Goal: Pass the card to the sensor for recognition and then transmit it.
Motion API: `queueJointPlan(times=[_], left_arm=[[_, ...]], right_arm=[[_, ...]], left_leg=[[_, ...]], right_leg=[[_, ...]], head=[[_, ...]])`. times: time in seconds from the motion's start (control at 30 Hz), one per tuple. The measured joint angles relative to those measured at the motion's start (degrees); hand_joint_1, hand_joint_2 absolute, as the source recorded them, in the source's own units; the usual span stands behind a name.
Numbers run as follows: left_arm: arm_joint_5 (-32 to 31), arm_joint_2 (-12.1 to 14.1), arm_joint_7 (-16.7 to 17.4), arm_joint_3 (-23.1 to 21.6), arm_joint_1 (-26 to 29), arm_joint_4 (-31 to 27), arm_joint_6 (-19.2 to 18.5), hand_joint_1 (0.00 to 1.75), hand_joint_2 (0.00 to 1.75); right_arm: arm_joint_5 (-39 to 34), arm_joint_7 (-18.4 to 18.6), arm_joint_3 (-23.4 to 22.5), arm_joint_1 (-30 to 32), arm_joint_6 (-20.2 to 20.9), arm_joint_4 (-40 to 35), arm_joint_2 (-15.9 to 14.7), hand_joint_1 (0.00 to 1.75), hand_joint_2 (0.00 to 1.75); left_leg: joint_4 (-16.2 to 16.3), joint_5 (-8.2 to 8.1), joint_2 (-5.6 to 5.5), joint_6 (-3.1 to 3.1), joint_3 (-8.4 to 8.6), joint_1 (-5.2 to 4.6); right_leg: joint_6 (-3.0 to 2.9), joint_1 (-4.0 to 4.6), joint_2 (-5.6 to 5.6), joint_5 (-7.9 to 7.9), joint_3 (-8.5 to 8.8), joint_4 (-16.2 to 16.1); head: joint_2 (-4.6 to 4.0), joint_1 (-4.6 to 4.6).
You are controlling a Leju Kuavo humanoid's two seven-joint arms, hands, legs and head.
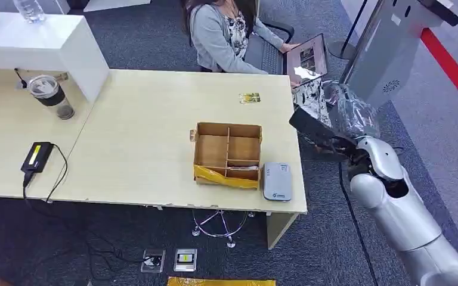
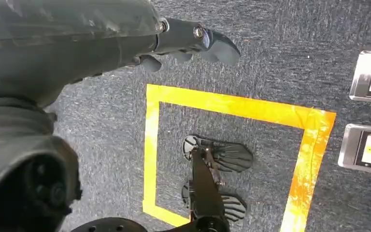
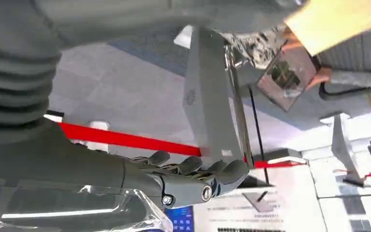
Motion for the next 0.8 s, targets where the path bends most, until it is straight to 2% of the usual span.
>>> queueJointPlan(times=[0.23,0.47,0.63,0.8], left_arm=[[0.15,0.02,-0.02,0.00,0.00,0.00,-0.26,0.00,0.00],[0.57,0.20,-0.46,0.02,0.01,0.00,-0.46,0.00,0.00],[0.55,0.37,-0.50,0.02,0.00,0.00,-0.72,0.00,0.00],[0.57,0.48,-0.50,0.02,0.00,0.00,-0.98,0.00,0.00]], right_arm=[[0.13,0.68,0.20,4.00,4.06,-4.61,1.35,0.00,1.75],[-0.35,1.35,0.76,8.09,9.92,-15.38,1.79,0.00,1.75],[0.41,1.68,2.01,10.09,11.23,-20.08,2.42,0.00,1.75],[2.30,1.46,4.07,11.28,10.66,-20.33,3.41,0.00,1.75]], left_leg=[[0.00,0.00,0.00,0.00,0.01,0.00],[0.00,0.00,0.00,0.00,0.02,0.00],[-0.01,0.00,0.00,0.00,0.02,0.00],[-0.01,0.01,0.01,-0.01,0.02,0.00]], right_leg=[[0.00,0.00,0.01,0.00,0.00,0.00],[0.00,0.00,0.04,0.00,0.00,0.00],[0.00,0.00,0.04,0.00,0.00,0.00],[0.00,0.00,0.03,0.00,0.02,0.00]], head=[[0.00,0.00],[0.00,0.00],[0.00,0.00],[0.00,-0.02]])
